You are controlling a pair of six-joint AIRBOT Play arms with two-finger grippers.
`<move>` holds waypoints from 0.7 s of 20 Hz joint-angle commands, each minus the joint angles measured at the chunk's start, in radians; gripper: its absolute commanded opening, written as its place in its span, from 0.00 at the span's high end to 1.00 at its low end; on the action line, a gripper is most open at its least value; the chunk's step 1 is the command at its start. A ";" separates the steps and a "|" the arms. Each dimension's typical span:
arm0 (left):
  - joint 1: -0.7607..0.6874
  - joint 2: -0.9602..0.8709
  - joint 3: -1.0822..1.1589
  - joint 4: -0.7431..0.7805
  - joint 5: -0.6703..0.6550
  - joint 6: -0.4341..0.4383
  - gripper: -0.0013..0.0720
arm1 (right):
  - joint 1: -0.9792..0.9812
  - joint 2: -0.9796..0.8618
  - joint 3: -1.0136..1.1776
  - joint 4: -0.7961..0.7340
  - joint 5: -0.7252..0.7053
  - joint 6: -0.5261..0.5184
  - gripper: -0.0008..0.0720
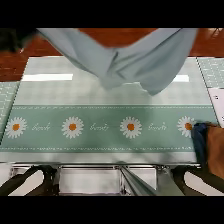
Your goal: Fold the shirts.
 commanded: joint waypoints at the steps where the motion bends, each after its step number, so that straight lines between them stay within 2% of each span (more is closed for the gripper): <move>1: 0.148 0.079 0.194 -0.032 0.000 -0.039 0.94 | -0.119 0.130 0.162 -0.139 0.048 0.025 0.96; 6: 0.383 0.291 0.232 0.021 -0.022 -0.045 0.94 | -0.204 0.364 0.162 -0.346 0.068 0.042 0.96; 9: 0.499 0.429 0.232 0.076 -0.079 -0.042 0.94 | -0.203 0.457 0.162 -0.381 0.117 0.058 0.96; 14: 0.425 0.557 0.228 0.317 -0.184 -0.042 0.94 | -0.203 0.531 0.108 -0.431 0.187 0.077 0.96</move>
